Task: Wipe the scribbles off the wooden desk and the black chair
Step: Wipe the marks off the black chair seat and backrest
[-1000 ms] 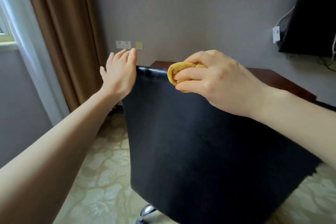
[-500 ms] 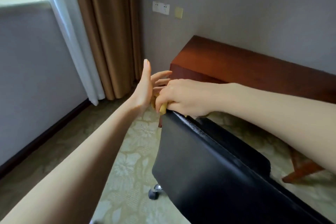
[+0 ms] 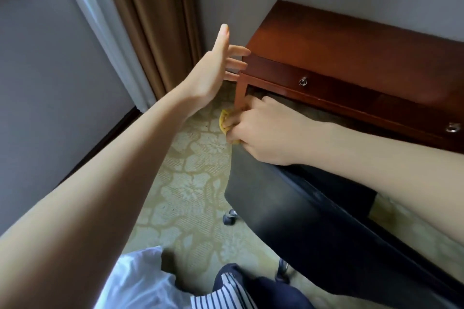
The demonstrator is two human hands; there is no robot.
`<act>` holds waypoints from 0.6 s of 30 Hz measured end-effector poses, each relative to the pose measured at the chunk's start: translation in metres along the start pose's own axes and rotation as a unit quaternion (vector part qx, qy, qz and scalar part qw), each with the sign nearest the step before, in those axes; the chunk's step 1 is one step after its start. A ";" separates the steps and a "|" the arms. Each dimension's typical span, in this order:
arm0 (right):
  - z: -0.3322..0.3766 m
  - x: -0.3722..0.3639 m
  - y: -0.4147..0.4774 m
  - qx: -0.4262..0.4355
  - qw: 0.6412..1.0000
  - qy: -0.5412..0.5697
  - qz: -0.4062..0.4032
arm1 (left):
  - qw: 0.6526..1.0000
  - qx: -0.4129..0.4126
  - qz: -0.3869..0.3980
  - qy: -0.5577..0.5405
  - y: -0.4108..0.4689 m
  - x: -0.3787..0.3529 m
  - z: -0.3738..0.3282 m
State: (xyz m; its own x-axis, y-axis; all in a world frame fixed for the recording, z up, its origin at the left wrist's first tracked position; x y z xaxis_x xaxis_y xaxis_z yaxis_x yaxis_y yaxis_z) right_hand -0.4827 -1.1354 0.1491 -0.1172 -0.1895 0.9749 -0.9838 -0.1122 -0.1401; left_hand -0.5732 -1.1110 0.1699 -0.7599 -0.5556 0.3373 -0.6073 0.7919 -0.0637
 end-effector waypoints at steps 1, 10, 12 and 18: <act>0.003 -0.001 -0.013 0.000 1.000 -0.005 -0.007 | 1.000 -0.006 0.011 0.010 -0.004 -0.010 -0.006; 0.012 -0.016 -0.167 -0.027 0.973 0.160 -0.166 | 0.974 -0.079 0.173 0.120 -0.052 -0.147 -0.069; 0.004 -0.024 -0.202 -0.059 0.962 0.206 -0.171 | 0.960 -0.097 0.216 0.146 -0.068 -0.181 -0.076; -0.015 -0.054 -0.308 -0.198 0.898 0.363 -0.150 | 0.873 -0.141 0.380 0.271 -0.130 -0.267 -0.079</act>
State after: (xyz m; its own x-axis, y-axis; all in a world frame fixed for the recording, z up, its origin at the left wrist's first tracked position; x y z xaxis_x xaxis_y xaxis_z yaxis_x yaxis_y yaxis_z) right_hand -0.1757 -1.0763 0.1426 0.2448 0.4937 0.8345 -0.9404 0.3303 0.0805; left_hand -0.2729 -1.0453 0.1620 -0.6512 0.2987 0.6977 0.1643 0.9530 -0.2547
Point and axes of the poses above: each hand's wrist, its own y-axis towards the middle knuckle, its own x-axis out of the back of the hand, z = x × y, the point moved 9 cm from there along y, towards the middle knuckle, and after that the axes turned 1 degree about -z, right-handed, at the moved point
